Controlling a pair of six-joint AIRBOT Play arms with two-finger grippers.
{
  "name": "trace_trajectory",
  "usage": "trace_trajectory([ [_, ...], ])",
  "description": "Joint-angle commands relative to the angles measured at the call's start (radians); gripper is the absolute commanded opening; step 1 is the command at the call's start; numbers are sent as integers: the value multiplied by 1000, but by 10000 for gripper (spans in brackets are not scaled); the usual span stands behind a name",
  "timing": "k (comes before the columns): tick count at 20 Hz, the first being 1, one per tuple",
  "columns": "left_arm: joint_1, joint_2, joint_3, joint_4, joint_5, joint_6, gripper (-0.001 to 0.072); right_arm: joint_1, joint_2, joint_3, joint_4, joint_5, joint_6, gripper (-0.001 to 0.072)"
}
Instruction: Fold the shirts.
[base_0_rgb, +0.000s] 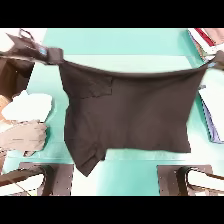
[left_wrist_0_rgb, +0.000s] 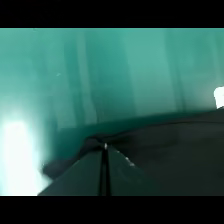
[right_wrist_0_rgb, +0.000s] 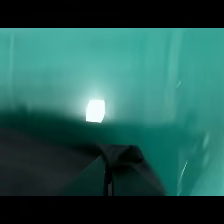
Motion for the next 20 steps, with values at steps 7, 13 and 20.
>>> trace_trajectory([
  [7,37,-204,14,-6,94,8,22,60,-287,148,-2,-82,-2,15],
  [13,58,-204,-75,-10,-198,84,22,56,-141,-111,-61,-95,-17,16],
  [20,58,-198,-233,-3,-127,15,539,55,-94,-315,32,-168,-16,460],
])
